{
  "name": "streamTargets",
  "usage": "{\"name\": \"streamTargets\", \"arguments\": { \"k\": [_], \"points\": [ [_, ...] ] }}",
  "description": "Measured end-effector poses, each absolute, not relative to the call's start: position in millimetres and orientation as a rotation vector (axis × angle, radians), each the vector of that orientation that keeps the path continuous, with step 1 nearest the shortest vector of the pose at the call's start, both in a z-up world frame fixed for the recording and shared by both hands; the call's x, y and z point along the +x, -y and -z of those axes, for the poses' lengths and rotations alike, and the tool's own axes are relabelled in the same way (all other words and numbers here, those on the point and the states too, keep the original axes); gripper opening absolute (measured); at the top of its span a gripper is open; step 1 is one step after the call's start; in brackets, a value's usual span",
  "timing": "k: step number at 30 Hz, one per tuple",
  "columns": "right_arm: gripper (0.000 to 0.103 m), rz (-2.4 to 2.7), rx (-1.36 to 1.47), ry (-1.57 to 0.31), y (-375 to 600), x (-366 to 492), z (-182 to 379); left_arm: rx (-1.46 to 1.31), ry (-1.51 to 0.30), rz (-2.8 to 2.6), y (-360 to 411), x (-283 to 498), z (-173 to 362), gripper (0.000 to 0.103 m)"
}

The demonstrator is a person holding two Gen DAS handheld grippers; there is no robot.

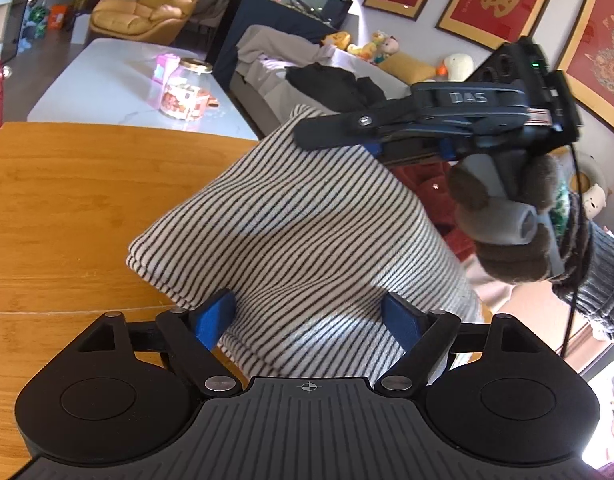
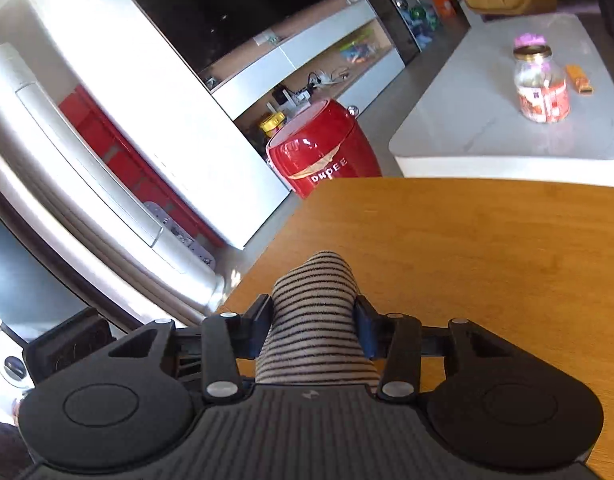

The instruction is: Fold clothes

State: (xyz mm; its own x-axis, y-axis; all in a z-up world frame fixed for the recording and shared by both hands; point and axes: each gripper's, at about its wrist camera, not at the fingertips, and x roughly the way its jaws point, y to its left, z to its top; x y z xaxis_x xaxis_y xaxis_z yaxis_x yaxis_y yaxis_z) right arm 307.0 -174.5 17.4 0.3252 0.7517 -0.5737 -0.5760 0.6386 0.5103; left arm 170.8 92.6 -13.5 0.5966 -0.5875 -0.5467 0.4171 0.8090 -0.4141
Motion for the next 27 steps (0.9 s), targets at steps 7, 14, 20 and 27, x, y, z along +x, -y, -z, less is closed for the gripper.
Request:
{"name": "streamTargets", "arguments": {
  "k": [7,14,20,27],
  "points": [
    [0.057,-0.595,0.042,-0.881,196.3,306.8,13.9,-0.209,-0.685,0.628,-71.3,188.3,13.7,0.087],
    [0.088,-0.614,0.144,-0.836,210.9,280.9,1.1,-0.136,-0.691,0.604,-66.9,180.7,13.2,0.088],
    [0.098,-0.694,0.339,-0.903,236.3,243.7,19.3,-0.116,-0.697,0.588,-66.3,176.1,12.4,0.088],
    [0.098,-0.747,0.342,-0.96,231.0,204.4,46.0,-0.145,-0.712,0.605,-73.1,182.8,12.0,0.088]
  ]
}}
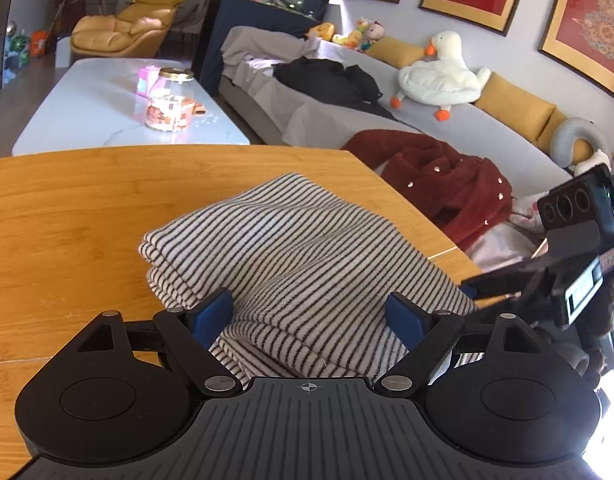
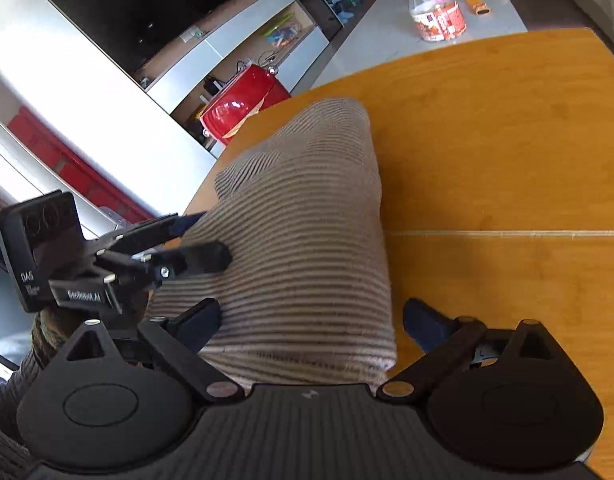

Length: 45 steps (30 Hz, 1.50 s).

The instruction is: Fold clothes

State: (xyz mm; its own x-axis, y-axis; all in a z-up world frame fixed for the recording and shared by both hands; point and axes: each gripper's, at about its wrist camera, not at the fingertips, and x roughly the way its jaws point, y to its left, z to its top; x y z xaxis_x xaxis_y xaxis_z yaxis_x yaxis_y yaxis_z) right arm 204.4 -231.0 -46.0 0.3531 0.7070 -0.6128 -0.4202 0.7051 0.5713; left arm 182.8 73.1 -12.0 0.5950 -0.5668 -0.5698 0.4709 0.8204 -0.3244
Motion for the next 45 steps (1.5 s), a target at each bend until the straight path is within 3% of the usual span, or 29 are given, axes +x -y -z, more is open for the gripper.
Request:
{"name": "streamTargets", "arguments": {
  "k": [2,4,6,11,19,22,23,24,28,30,38,41,45],
  "points": [
    [0.086,-0.758,0.304,-0.952,220.4,197.7,39.3,-0.155,-0.717,0.61,-75.1,184.9,12.0,0.088],
    [0.06,-0.781,0.276,-0.904,215.3,191.8,24.0,-0.167,-0.723,0.602,-77.5,189.0,12.1,0.089],
    [0.055,-0.812,0.253,-0.867,214.0,187.9,9.2,-0.181,-0.722,0.577,-81.8,193.5,11.6,0.093],
    [0.055,-0.735,0.077,-0.895,198.9,179.3,21.4,-0.299,-0.734,0.558,-103.5,200.5,11.1,0.086],
    [0.058,-0.71,-0.015,-0.845,192.0,164.0,24.9,-0.455,-0.802,0.482,-120.9,175.9,-4.2,0.089],
    [0.059,-0.719,-0.022,-0.848,190.3,165.8,21.7,-0.456,-0.863,0.492,-106.6,171.2,10.0,0.08],
    [0.061,-0.725,-0.021,-0.849,191.5,166.2,20.9,-0.436,-0.877,0.479,-100.8,170.6,15.7,0.067],
    [0.065,-0.735,-0.02,-0.851,193.6,166.9,19.9,-0.416,-0.89,0.465,-95.0,170.0,21.4,0.063],
    [0.086,-0.784,0.066,-0.834,217.4,175.2,11.6,-0.361,-0.85,0.449,-86.6,159.6,15.0,0.058],
    [0.088,-0.805,0.153,-0.812,233.6,185.9,6.9,-0.361,-0.856,0.44,-84.6,154.7,13.6,0.055],
    [0.09,-0.831,0.323,-0.813,247.3,231.4,21.3,-0.4,-0.888,0.347,-78.3,139.5,20.3,0.059],
    [0.072,-0.798,0.304,-0.858,239.1,239.5,36.0,-0.425,-0.894,0.308,-76.8,136.0,22.4,0.074],
    [0.072,-0.782,0.291,-0.844,237.1,230.8,45.9,-0.462,-0.874,0.263,-78.0,130.3,21.3,0.073]
  ]
}}
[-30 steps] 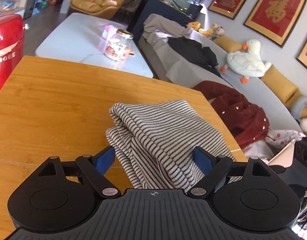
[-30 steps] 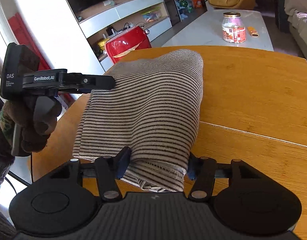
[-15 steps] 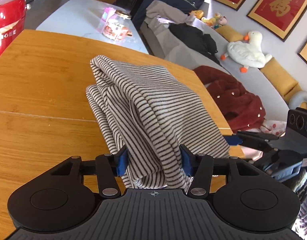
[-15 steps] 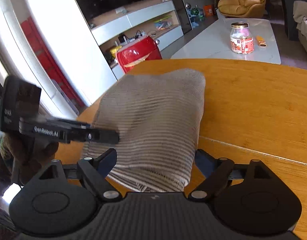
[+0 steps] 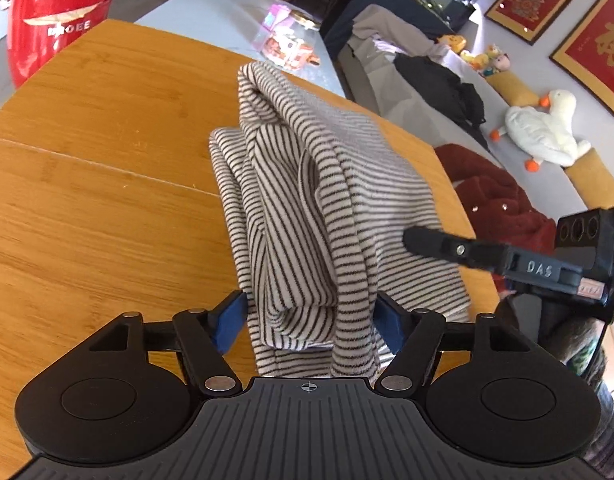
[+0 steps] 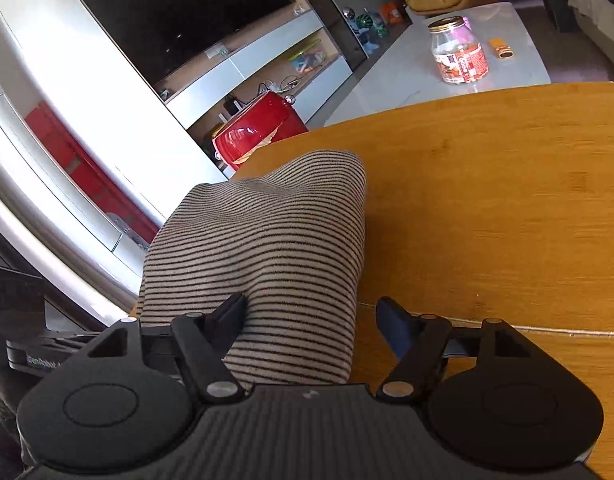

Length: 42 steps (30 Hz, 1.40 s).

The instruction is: Fold clothes

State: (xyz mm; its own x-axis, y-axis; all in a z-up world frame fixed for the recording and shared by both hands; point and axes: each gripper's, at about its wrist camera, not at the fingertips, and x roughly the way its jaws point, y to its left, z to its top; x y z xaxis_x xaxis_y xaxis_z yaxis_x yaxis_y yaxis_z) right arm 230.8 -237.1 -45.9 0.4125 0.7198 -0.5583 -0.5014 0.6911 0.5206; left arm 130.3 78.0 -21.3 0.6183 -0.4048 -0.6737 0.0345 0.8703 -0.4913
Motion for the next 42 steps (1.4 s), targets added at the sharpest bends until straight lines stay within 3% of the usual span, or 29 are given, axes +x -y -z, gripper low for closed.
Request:
{"name": "streamTargets", "arguments": {
  "k": [6,10,11,13,17,32,42],
  "points": [
    [0.072,-0.738,0.168,-0.748,216.4,200.8,45.0,-0.513,-0.769,0.262,-92.7,147.2,-2.5,0.088],
    [0.072,-0.686,0.107,-0.721,210.8,187.8,33.2,-0.419,-0.806,0.256,-84.8,176.7,0.9,0.077],
    [0.072,-0.681,0.112,-0.725,213.2,187.0,29.3,-0.406,-0.828,0.25,-83.6,178.8,5.2,0.079],
    [0.083,-0.678,0.164,-0.74,223.0,188.4,22.8,-0.426,-0.868,0.276,-83.0,179.7,15.5,0.082],
    [0.087,-0.696,0.336,-0.815,244.7,207.8,20.2,-0.432,-0.887,0.308,-85.1,174.1,29.3,0.091],
    [0.088,-0.836,0.349,-0.974,220.4,264.2,49.3,-0.425,-0.875,0.475,-80.5,178.9,38.9,0.088],
    [0.075,-1.02,0.339,-0.92,154.2,322.1,31.0,-0.479,-0.798,0.39,-132.3,204.0,23.9,0.079]
  ]
}}
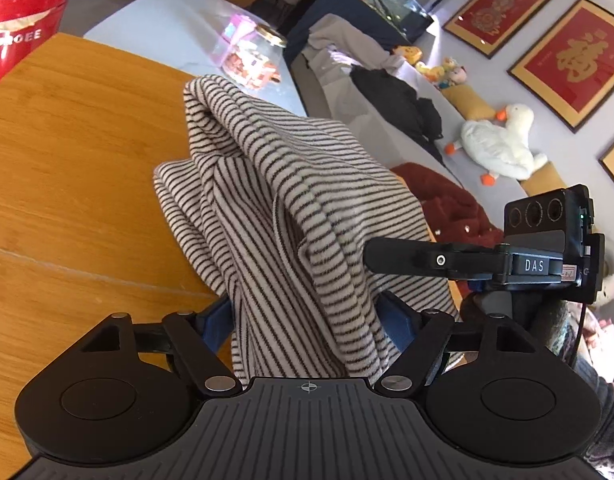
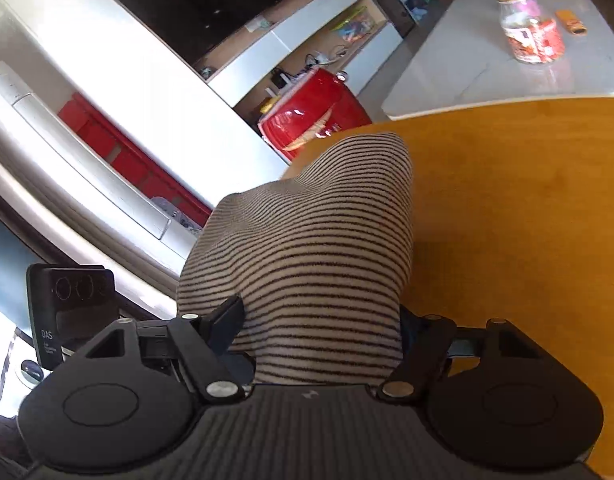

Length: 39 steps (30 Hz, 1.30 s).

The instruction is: Fold clothes

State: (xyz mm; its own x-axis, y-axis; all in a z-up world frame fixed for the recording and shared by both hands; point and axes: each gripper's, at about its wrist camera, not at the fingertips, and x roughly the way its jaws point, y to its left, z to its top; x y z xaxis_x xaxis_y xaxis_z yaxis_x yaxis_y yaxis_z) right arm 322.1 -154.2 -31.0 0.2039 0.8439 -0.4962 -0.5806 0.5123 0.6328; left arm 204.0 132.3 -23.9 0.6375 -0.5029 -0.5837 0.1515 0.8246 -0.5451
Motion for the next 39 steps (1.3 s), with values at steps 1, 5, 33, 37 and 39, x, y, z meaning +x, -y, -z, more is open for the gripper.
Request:
{"name": "streamTargets", "arguments": {
  "k": [1,5,33,37,39],
  "points": [
    [0.074,-1.049,0.32,-0.896,139.7,329.7,25.9,-0.486,-0.789,0.378,-138.9,206.5,22.0,0.079],
    [0.074,-1.136,0.253,-0.818,85.5,358.4,16.8,-0.473,-0.734,0.296,-172.3,217.3,10.2,0.081],
    [0.09,-0.928,0.152,-0.924,74.5,357.2,46.1,-0.375,-0.62,0.248,-214.8,288.0,3.6,0.077],
    [0.05,-0.964,0.184,-0.889,72.6,345.3,33.4,-0.376,-0.626,0.24,-219.3,290.3,5.7,0.078],
    [0.046,-0.993,0.217,-0.849,76.4,339.9,18.8,-0.382,-0.627,0.229,-222.6,290.6,7.2,0.079]
  ]
}}
